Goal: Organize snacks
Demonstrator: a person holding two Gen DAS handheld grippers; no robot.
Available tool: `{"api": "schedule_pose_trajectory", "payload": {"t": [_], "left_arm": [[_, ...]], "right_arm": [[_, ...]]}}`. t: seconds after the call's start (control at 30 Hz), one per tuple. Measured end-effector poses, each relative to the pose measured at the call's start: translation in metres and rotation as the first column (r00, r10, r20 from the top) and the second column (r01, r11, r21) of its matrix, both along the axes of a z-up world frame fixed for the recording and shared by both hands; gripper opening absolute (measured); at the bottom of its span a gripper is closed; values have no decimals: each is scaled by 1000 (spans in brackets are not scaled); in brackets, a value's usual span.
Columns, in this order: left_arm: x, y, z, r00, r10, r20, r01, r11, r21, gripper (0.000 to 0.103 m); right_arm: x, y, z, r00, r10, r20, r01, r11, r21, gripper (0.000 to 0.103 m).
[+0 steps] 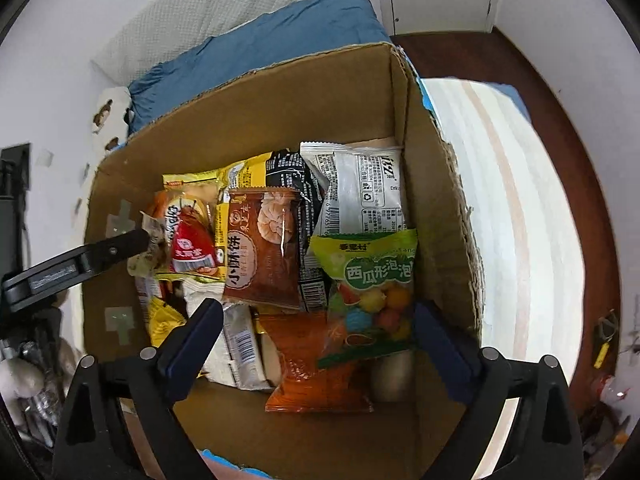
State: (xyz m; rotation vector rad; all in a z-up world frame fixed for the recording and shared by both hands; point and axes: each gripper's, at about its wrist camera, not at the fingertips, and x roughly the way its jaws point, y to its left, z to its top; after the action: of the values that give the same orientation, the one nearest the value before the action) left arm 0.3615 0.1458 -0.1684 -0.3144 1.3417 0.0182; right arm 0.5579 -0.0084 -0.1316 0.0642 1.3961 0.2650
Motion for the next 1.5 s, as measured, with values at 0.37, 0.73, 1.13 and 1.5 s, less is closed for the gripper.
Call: {"api": "schedule_pose_trajectory", "payload": {"t": [0.37,0.73,1.13,1.5], "left_arm": [[-46,-21,13,998,-12,55,8,998,69,101],[-76,-27,33,993,12,118,-26,992,122,101],[-123,-34,86,967,41,253,-78,987,140,101],[-214,-54,141,923,24,385,-95,982,166,101]], "right_arm": [[-22,14,18,992,12,122,3,992,-124,100],[-44,10,32,985,5,170,19,990,-142,100],[-94,1,79,957,4,288,26,995,-101,100],[-184,-17,154,895,14,445,17,998,-66,101]]}}
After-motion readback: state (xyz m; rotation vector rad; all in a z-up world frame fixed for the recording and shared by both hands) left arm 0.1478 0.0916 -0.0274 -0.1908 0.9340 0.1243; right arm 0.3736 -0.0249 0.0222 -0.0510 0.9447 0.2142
